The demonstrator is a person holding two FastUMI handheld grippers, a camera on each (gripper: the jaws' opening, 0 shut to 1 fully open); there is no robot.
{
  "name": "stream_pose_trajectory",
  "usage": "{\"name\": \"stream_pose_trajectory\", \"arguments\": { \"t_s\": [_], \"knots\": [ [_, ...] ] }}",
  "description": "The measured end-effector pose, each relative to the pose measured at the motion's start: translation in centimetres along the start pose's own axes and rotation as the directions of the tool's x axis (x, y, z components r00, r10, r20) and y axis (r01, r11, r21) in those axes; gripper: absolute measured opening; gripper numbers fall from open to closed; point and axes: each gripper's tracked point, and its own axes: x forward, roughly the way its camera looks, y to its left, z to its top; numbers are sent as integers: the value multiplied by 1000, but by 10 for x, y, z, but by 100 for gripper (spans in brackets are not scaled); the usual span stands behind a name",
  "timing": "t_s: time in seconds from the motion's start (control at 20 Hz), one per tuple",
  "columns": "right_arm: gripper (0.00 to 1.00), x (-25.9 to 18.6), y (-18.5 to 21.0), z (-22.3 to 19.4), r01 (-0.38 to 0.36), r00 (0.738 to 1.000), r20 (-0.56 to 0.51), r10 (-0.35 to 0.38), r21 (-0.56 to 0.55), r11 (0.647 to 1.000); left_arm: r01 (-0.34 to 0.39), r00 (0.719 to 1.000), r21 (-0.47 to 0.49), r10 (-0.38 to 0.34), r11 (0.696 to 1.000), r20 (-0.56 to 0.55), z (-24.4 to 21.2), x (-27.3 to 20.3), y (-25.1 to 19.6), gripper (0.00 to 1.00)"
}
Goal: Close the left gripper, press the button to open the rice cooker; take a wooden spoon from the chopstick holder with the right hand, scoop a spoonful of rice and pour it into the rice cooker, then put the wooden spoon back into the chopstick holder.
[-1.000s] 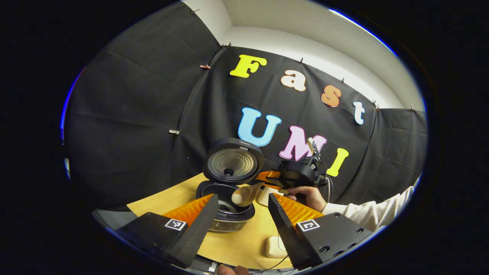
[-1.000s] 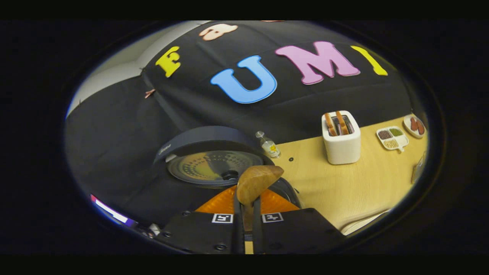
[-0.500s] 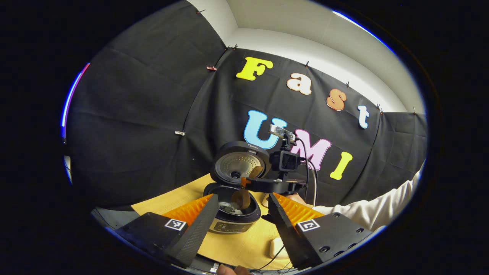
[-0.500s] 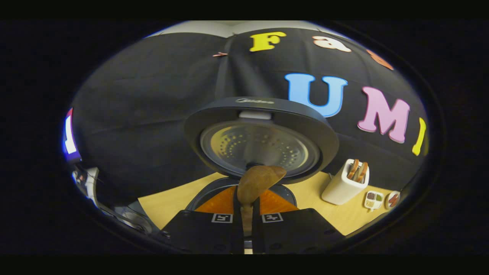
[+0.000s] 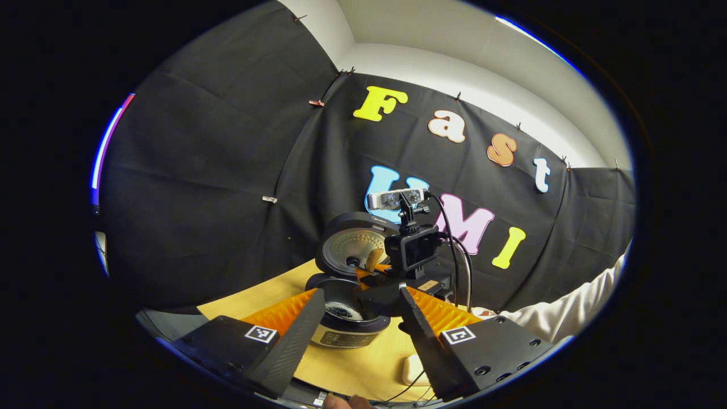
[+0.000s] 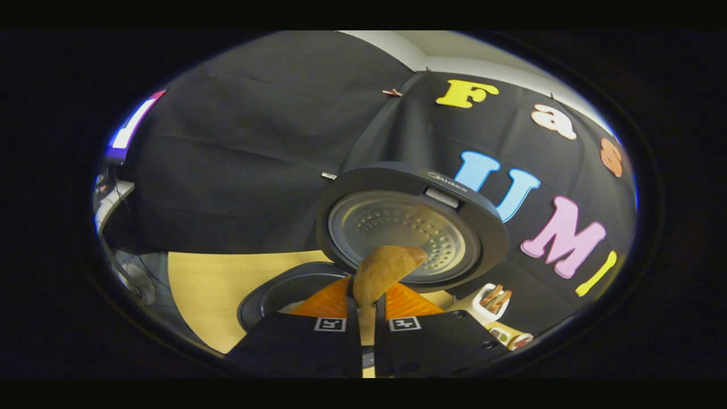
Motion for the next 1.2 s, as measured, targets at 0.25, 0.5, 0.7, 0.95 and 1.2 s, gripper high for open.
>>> {"name": "stream_pose_trajectory", "arguments": {
  "t_s": [0.25, 0.5, 0.7, 0.95, 1.2],
  "knots": [
    [10, -12, -12, 7, -23, 999, -18, 32, 393, 919, 15, 1000, 0, -15, 1000, 3, -1, 0, -8, 90],
    [13, -36, -79, 16, 21, 1000, -10, -19, 702, 712, 34, 999, 14, -33, 999, -10, -2, 2, -21, 90],
    [9, -72, -115, -2, 13, 1000, 0, -21, 796, 605, 42, 999, 29, -41, 999, -15, -3, 6, -35, 90],
    [12, -119, -171, -31, 39, 998, -10, -59, 858, 512, 39, 999, 52, -38, 998, -27, -8, 12, -58, 90],
    [7, -164, -220, -81, 101, 994, -67, -87, 869, 484, -16, 1000, 77, 16, 997, -1, -2, 9, -78, 90]
  ]
}}
